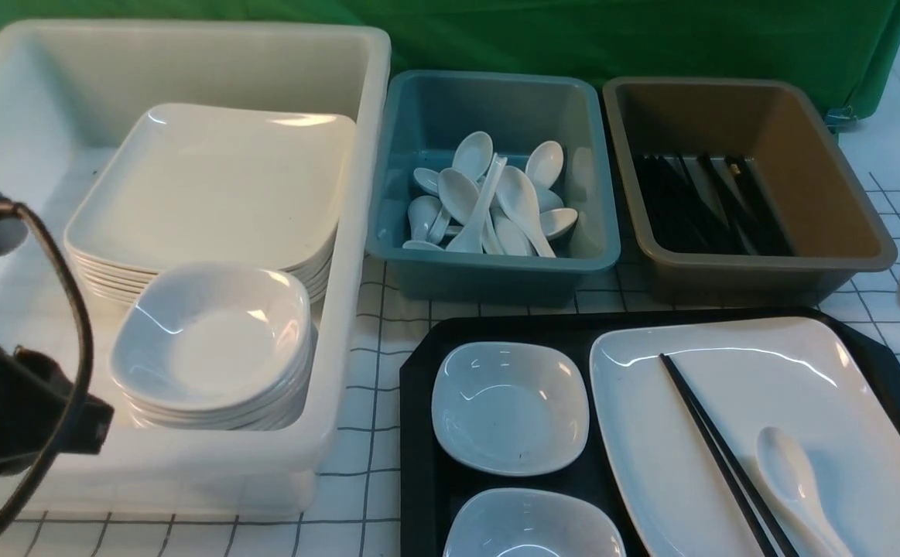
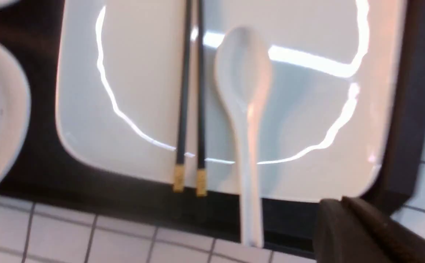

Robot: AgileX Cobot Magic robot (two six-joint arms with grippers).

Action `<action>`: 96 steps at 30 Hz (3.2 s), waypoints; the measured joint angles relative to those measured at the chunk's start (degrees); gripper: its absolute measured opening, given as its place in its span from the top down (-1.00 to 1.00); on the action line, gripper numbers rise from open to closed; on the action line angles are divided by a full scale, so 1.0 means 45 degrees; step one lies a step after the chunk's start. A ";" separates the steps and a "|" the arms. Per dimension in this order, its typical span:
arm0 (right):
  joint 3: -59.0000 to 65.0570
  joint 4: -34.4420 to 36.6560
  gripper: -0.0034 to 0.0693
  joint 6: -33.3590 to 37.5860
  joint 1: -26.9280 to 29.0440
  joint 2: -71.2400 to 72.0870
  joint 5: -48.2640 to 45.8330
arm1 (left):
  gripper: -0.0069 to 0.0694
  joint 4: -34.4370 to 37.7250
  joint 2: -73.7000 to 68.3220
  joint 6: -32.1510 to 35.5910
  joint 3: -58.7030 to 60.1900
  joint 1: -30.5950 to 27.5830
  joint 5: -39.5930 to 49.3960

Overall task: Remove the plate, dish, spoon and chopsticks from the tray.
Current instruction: Use the right arm to grab a soup spoon from the plate, then use the right arm to put the soup spoon into the small storage box in the middle, then use the right arm to grab a pair of chopsticks from the plate

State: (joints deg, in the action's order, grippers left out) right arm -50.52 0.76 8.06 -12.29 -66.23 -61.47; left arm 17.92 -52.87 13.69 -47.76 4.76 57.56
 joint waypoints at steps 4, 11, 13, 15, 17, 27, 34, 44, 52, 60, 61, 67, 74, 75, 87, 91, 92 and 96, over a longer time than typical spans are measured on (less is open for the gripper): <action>-0.0044 0.0666 0.90 0.0985 0.0513 -0.1927 -0.0064 | 0.83 0.0458 -0.0320 0.0014 -0.0747 0.2001 -0.0210; -0.0044 0.0762 0.21 0.1238 0.0310 -0.3838 0.0348 | 0.83 -0.0041 -0.2505 -0.1408 -0.1955 0.7187 -0.1499; -0.0044 0.0775 0.01 0.1250 0.0184 -0.4087 0.0557 | 0.83 -0.0348 -0.3410 -0.1762 -0.2388 0.8405 -0.1794; -0.0044 0.0822 -0.15 0.1250 0.0120 -0.4372 0.0750 | 0.83 -0.0580 -0.4535 -0.1942 -0.3033 0.9421 -0.1996; -0.0044 0.0817 -0.20 0.1250 0.0078 -0.4636 0.0811 | 0.83 -0.0626 -0.5464 -0.2058 -0.3707 1.0048 -0.2140; -0.0044 0.0789 -0.21 0.1212 0.0067 -0.6039 0.1052 | 0.83 -0.1042 -0.7574 -0.1861 -0.5739 1.0410 -0.2469; -0.0053 0.0765 -0.01 0.0925 0.0067 -0.6662 0.1665 | 0.83 -0.1316 -0.7900 -0.1820 -0.5806 1.0410 -0.2405; -0.0070 0.0762 0.46 0.0907 0.0062 -0.6195 0.1607 | 0.82 -0.1426 -0.8049 -0.1837 -0.5806 1.0410 -0.2347; -0.1946 0.1294 0.46 0.0879 0.0062 -0.4375 0.0998 | 0.82 -0.2154 -0.8043 -0.2784 -0.5889 0.9332 -0.2302; -0.8211 0.4888 0.46 0.2426 -0.0370 -0.6353 0.1045 | 0.82 -0.2284 -0.7305 -0.2800 -0.6571 0.6010 -0.1839; -0.9332 0.5076 0.46 0.2513 -0.0623 -0.6974 0.1121 | 0.82 -0.2284 -0.7134 -0.2764 -0.6580 0.5742 -0.1839; -1.4018 0.5343 0.46 0.1790 -0.1659 -1.0903 0.1370 | 0.82 -0.2334 -0.6640 -0.2632 -0.6580 0.5474 -0.1640; -1.7299 0.5168 -0.17 0.0090 -0.2058 -1.4097 0.1352 | 0.82 -0.2333 -0.6620 -0.2575 -0.6580 0.5474 -0.0923; -1.7557 0.5122 -0.39 -0.0092 -0.2087 -1.4340 0.1149 | 0.82 -0.2333 -0.6620 -0.2575 -0.6580 0.5474 -0.0806; -1.4708 0.2562 0.75 -0.0465 -0.1699 -0.9918 -0.1595 | 0.82 -0.1101 -0.6596 -0.1363 -0.6580 0.5462 -0.0033; -1.1513 0.1768 0.69 -0.0456 -0.1726 -0.7784 -0.1696 | 0.82 -0.0312 -0.6569 -0.0748 -0.6528 0.5462 0.0239; -0.9859 0.1341 0.53 -0.0456 -0.1726 -0.7015 -0.1695 | 0.82 -0.0138 -0.6553 -0.0564 -0.6415 0.5462 0.0253; -0.5049 0.0810 -0.10 -0.0468 -0.1711 -0.6012 -0.0169 | 0.82 0.0020 -0.6543 -0.0373 -0.5903 0.5510 0.0162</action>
State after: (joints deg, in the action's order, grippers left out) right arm -73.24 4.41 5.95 -19.99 -93.29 -62.23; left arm 18.01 -82.32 12.01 -74.32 29.55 58.29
